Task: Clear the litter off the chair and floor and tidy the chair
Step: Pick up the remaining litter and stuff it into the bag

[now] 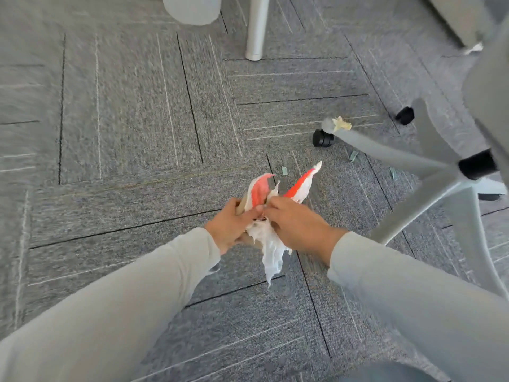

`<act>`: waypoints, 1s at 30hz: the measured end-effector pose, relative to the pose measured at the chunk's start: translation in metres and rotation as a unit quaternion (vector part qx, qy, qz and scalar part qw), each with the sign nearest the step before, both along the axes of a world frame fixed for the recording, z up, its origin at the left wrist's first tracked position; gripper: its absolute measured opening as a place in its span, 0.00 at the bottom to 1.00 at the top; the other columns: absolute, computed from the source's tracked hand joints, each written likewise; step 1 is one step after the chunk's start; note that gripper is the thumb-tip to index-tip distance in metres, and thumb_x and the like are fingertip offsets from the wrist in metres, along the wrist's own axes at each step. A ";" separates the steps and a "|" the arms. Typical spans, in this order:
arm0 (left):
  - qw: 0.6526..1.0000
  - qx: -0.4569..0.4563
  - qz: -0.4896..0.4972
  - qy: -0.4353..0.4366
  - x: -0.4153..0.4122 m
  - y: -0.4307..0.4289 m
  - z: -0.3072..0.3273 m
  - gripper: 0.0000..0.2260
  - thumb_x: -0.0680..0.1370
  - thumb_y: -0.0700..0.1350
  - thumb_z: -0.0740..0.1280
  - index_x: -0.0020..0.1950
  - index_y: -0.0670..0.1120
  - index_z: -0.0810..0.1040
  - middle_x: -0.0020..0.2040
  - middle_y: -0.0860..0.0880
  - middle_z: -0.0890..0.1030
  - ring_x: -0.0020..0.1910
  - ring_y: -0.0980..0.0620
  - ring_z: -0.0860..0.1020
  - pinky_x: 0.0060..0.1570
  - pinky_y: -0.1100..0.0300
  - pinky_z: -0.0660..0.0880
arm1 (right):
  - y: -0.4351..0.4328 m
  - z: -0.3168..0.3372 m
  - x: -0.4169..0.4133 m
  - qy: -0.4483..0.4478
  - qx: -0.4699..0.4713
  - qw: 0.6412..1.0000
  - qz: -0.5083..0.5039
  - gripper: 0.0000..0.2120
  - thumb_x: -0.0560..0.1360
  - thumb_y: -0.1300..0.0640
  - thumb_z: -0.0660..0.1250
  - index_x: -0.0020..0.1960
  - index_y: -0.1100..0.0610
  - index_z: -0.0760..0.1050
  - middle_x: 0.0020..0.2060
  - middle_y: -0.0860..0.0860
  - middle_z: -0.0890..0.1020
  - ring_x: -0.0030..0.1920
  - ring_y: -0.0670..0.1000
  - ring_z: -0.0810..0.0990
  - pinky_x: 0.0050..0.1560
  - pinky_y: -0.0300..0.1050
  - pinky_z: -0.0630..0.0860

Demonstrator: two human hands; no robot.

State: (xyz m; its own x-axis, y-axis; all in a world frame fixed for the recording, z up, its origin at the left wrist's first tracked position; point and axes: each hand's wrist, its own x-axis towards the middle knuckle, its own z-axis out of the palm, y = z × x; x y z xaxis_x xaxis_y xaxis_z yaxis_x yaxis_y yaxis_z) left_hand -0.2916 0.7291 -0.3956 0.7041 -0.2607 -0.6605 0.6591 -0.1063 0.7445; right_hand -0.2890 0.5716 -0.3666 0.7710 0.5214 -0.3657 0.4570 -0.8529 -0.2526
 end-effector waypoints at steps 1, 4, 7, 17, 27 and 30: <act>1.000 -0.014 -0.006 0.004 0.005 0.009 0.007 0.15 0.75 0.52 0.65 0.58 0.46 0.71 0.45 0.49 0.80 0.26 0.53 0.76 0.25 0.64 0.74 | 0.007 0.012 0.004 0.032 0.024 0.999 -0.018 0.18 0.75 0.63 0.57 0.65 0.57 0.66 0.57 0.53 0.72 0.57 0.55 0.71 0.56 0.51 0.72; 1.000 -0.017 0.013 -0.014 0.027 0.045 0.047 0.12 0.76 0.50 0.65 0.56 0.45 0.75 0.44 0.48 0.81 0.33 0.49 0.77 0.25 0.62 0.74 | 0.035 0.068 0.021 0.071 0.117 0.986 -0.094 0.17 0.72 0.66 0.55 0.59 0.56 0.65 0.58 0.55 0.74 0.56 0.55 0.73 0.54 0.52 0.72; 0.998 -0.012 0.065 -0.024 0.042 0.066 0.080 0.14 0.77 0.46 0.66 0.60 0.43 0.74 0.45 0.47 0.82 0.33 0.51 0.80 0.23 0.64 0.74 | 0.059 0.114 0.039 0.092 0.175 0.969 -0.146 0.14 0.72 0.68 0.54 0.52 0.54 0.66 0.56 0.52 0.74 0.55 0.49 0.73 0.50 0.45 0.71; 0.985 0.099 0.120 -0.073 0.131 0.063 0.072 0.13 0.73 0.44 0.67 0.57 0.47 0.76 0.45 0.48 0.82 0.39 0.52 0.80 0.38 0.58 0.77 | 0.049 0.082 0.143 0.016 0.248 0.914 -0.320 0.07 0.73 0.65 0.63 0.47 0.56 0.75 0.37 0.42 0.76 0.35 0.37 0.72 0.37 0.24 0.68; 0.971 0.224 -0.048 -0.072 0.234 0.040 0.008 0.13 0.75 0.47 0.65 0.59 0.51 0.72 0.39 0.57 0.77 0.33 0.60 0.75 0.30 0.64 0.74 | -0.040 -0.059 0.154 0.099 0.048 0.768 -0.631 0.07 0.72 0.63 0.65 0.49 0.62 0.79 0.46 0.60 0.82 0.49 0.60 0.79 0.50 0.48 0.74; 0.966 0.220 -0.108 -0.083 0.252 0.038 0.001 0.15 0.76 0.47 0.65 0.62 0.50 0.71 0.46 0.53 0.79 0.40 0.51 0.79 0.42 0.58 0.76 | -0.035 -0.079 0.158 0.109 0.078 0.734 -0.666 0.06 0.72 0.63 0.66 0.48 0.64 0.78 0.45 0.61 0.82 0.47 0.60 0.79 0.49 0.49 0.75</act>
